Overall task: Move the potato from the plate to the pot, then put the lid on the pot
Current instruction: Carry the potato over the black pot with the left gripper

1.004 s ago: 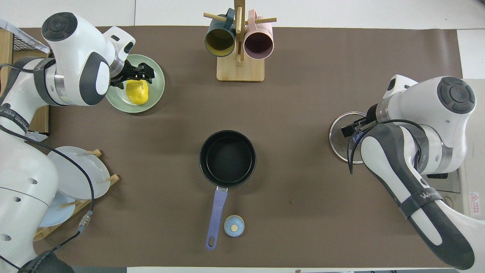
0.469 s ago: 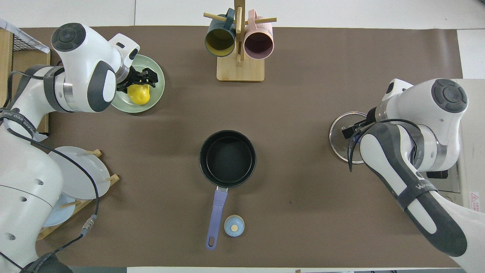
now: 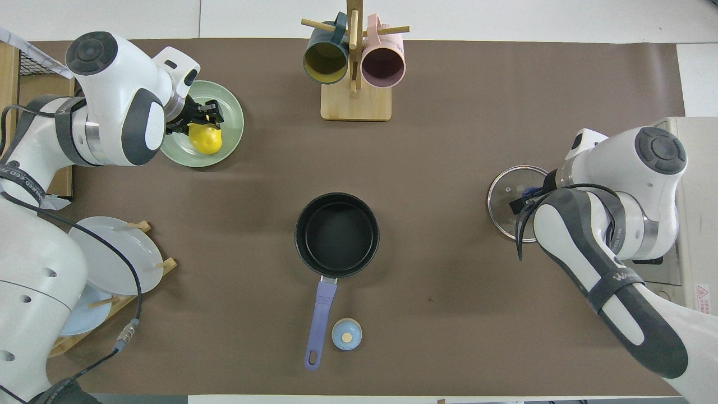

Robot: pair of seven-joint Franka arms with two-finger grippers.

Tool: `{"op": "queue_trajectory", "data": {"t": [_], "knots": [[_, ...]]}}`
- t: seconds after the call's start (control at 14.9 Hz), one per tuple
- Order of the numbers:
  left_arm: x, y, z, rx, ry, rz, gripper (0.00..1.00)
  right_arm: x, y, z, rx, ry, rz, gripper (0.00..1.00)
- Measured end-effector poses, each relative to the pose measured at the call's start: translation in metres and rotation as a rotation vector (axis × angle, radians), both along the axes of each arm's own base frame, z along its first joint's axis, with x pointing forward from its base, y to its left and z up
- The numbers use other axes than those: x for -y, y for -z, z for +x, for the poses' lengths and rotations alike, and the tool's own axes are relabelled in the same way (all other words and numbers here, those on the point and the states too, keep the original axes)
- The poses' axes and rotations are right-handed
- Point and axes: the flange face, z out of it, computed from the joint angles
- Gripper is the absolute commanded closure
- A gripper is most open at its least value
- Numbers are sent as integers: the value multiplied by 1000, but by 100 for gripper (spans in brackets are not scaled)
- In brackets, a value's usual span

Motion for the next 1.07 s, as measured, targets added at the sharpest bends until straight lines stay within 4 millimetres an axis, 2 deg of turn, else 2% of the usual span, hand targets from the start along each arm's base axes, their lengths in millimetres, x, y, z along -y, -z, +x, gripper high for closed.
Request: {"op": "queue_trajectory", "data": {"t": [0.07, 0.13, 0.33, 0.4, 0.47, 0.54, 0.6, 0.67, 0.8, 0.87, 1.07], "knots": [[2, -18, -1, 12, -6, -6, 100, 0, 1, -1, -1, 0, 0, 24], [4, -45, -4, 24, -22, -16, 100, 0, 1, -1, -1, 0, 0, 27], [23, -144, -38, 24, -46, -64, 100, 0, 1, -1, -1, 0, 0, 38], [37, -172, -55, 22, -44, -75, 100, 0, 0, -1, 0, 0, 0, 43], [57, -190, -71, 19, -43, -81, 100, 0, 0, -2, 0, 0, 0, 48], [80, -200, -88, 14, -41, -85, 100, -1, -1, -2, 2, -2, 1, 56], [108, -200, -104, 2, -42, -86, 100, -2, -3, -2, 4, -3, 2, 60], [135, -193, -121, -18, -40, -82, 100, -3, -5, -2, 5, -5, 3, 61], [179, -170, -151, -34, -15, -78, 100, -3, -6, -3, 4, -5, 3, 61], [194, -155, -165, -26, 6, -82, 100, -4, -6, -3, -4, -6, 4, 61], [222, -107, -208, -2, 62, -91, 100, -7, -18, 3, -17, -14, 6, 61]]}}
